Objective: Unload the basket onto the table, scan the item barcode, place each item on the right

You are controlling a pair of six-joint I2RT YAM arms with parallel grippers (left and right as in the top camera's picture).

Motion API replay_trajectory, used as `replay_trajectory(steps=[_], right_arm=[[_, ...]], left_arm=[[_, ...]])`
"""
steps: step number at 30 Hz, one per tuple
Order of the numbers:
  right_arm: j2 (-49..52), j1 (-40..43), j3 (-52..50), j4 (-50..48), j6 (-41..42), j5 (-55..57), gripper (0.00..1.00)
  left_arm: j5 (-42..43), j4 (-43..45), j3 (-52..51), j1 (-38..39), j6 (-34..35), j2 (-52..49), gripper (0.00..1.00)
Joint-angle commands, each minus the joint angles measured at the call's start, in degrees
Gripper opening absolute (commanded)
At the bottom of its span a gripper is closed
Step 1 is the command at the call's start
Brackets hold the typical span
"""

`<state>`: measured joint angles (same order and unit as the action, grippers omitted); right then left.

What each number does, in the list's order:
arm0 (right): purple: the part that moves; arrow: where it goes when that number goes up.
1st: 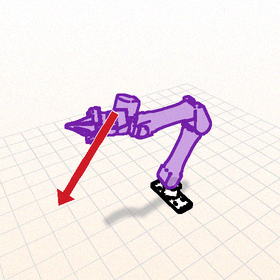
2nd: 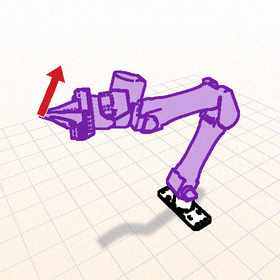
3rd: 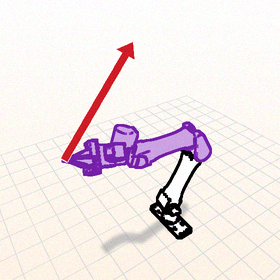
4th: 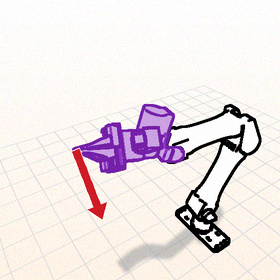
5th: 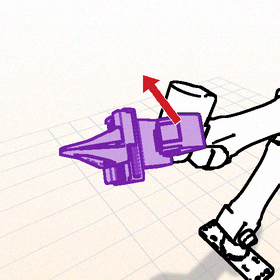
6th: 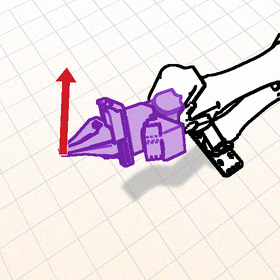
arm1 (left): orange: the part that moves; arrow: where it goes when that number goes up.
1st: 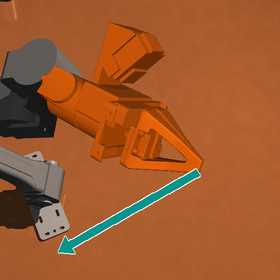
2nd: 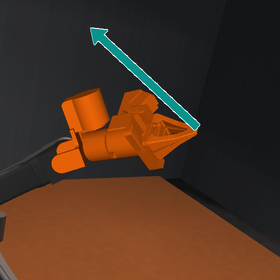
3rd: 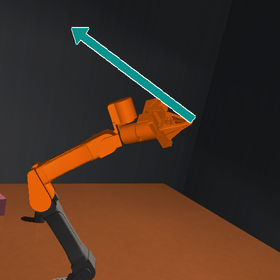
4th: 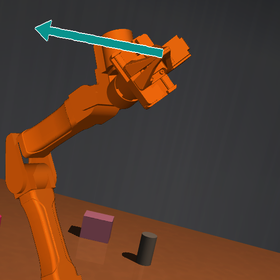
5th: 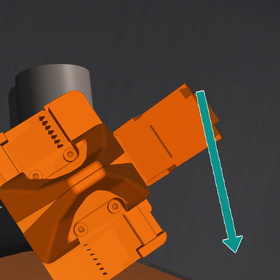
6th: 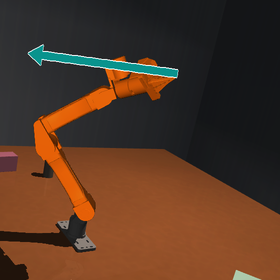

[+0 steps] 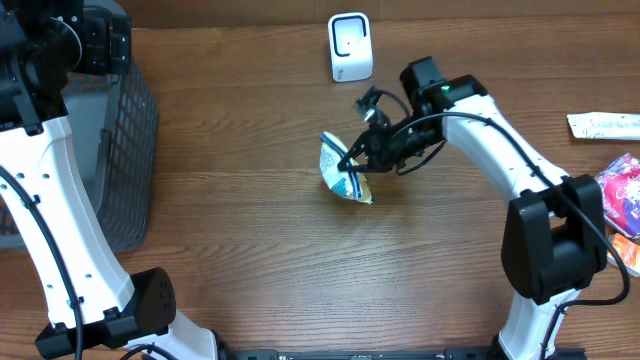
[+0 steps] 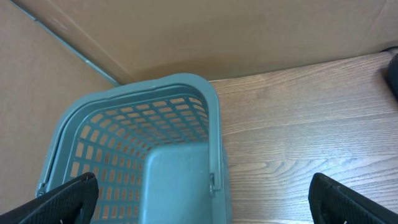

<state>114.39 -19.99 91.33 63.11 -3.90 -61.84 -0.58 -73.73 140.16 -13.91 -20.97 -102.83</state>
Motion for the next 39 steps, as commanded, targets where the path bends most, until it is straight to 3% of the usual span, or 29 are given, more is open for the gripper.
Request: replay_trajectory(steps=[1,10,17,21,28,39], right_arm=[[-2.5,-5.5,1.7,0.4,3.6,0.2,0.04],[-2.8,-11.7,1.7,-2.9,6.8,-21.9,0.04],[-1.4,-10.9,1.6,-5.2,9.1,-5.3,0.04],[2.7,-10.2,1.6,-5.8,8.2,-2.2,0.04],[10.7,-9.5,1.6,-4.8,7.1,-2.5,0.04],[8.1,-13.7,3.0,-0.6,10.6,-16.4,0.04]], left_arm=[[0.6,0.2,-0.2,-0.3,0.9,-0.7,1.00],[0.6,0.2,-0.2,-0.3,0.8,-0.7,1.00],[0.6,0.2,-0.2,-0.3,0.8,-0.7,1.00],[0.6,0.2,-0.2,-0.4,0.8,-0.7,1.00],[0.6,0.2,-0.2,-0.3,0.8,-0.7,1.00],[0.6,0.2,-0.2,-0.3,0.8,-0.7,1.00]])
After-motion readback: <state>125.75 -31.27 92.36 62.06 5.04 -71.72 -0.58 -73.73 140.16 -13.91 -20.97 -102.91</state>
